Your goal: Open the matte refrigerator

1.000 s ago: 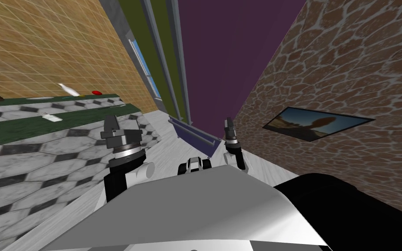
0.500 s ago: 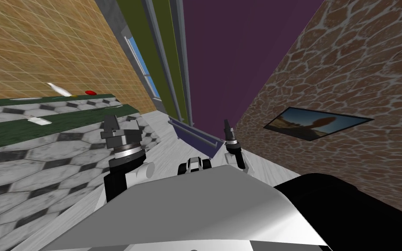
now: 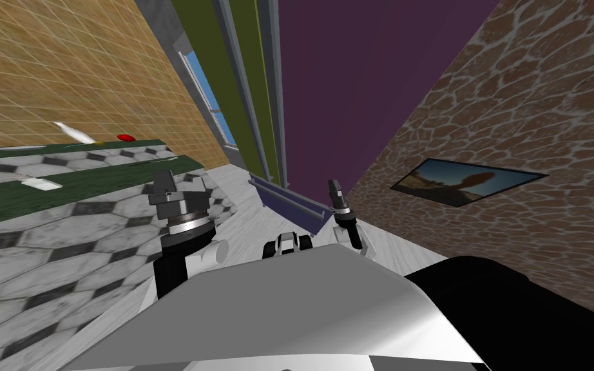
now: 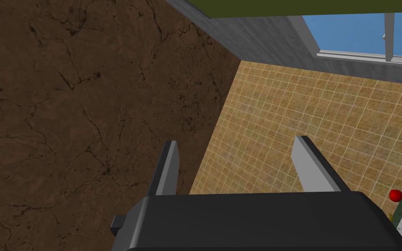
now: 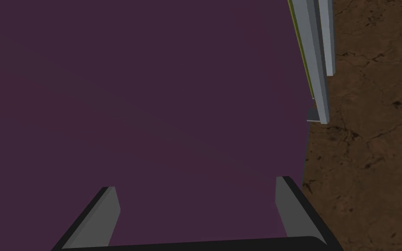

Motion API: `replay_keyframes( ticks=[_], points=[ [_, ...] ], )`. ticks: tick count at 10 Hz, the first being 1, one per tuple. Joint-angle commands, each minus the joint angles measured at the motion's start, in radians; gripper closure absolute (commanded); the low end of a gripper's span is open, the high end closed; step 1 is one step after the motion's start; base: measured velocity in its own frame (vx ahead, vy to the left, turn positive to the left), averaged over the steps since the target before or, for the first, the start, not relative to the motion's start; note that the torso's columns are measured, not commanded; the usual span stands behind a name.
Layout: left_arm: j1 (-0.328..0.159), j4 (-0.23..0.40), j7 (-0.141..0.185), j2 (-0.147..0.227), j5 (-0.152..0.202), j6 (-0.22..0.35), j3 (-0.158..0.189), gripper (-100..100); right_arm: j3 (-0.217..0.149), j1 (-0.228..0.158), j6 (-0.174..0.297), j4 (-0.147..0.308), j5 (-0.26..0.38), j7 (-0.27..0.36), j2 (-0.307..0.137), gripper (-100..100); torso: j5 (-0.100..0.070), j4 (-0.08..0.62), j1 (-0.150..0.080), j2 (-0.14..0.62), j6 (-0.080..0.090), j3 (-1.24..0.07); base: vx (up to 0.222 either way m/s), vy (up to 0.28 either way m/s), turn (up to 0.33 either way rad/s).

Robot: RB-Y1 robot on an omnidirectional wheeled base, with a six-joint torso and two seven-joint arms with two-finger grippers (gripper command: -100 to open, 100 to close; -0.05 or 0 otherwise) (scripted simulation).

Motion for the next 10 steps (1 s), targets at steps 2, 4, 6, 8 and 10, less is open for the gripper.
replay_keyframes(
  ticks=[2, 4, 6, 8, 10],
  points=[
    [0.000, 0.000, 0.000, 0.000, 0.000, 0.000, 0.000, 0, -0.022, -0.010, -0.029, 0.050, 0.031, 0.097, -0.022, -100, 0.000, 0.000, 0.000, 0.001, 0.000, 0.000, 0.056, 0.065, -0.049],
    [0.000, 0.000, 0.000, 0.000, 0.000, 0.000, 0.000, 0, -0.033, -0.014, -0.044, 0.075, 0.046, 0.145, -0.031, -100, 0.000, 0.000, 0.000, 0.001, 0.000, 0.001, 0.055, 0.067, -0.039],
    [0.000, 0.000, 0.000, 0.000, 0.000, 0.000, 0.000, 0, -0.043, -0.018, -0.059, 0.100, 0.061, 0.193, -0.039, -100, 0.000, 0.000, 0.000, 0.001, 0.000, 0.001, 0.052, 0.068, -0.059],
    [0.000, 0.000, 0.000, 0.000, 0.000, 0.000, 0.000, 0, -0.053, -0.022, -0.073, 0.125, 0.076, 0.240, -0.045, -100, 0.000, 0.000, 0.000, -0.001, -0.001, 0.000, 0.052, 0.074, -0.041],
    [0.000, 0.000, 0.000, 0.000, 0.000, 0.000, 0.000, 0, -0.064, -0.026, -0.088, 0.150, 0.091, 0.289, -0.049, -100, 0.000, -0.001, 0.000, -0.002, -0.001, -0.001, 0.045, 0.072, -0.050]
  ],
)
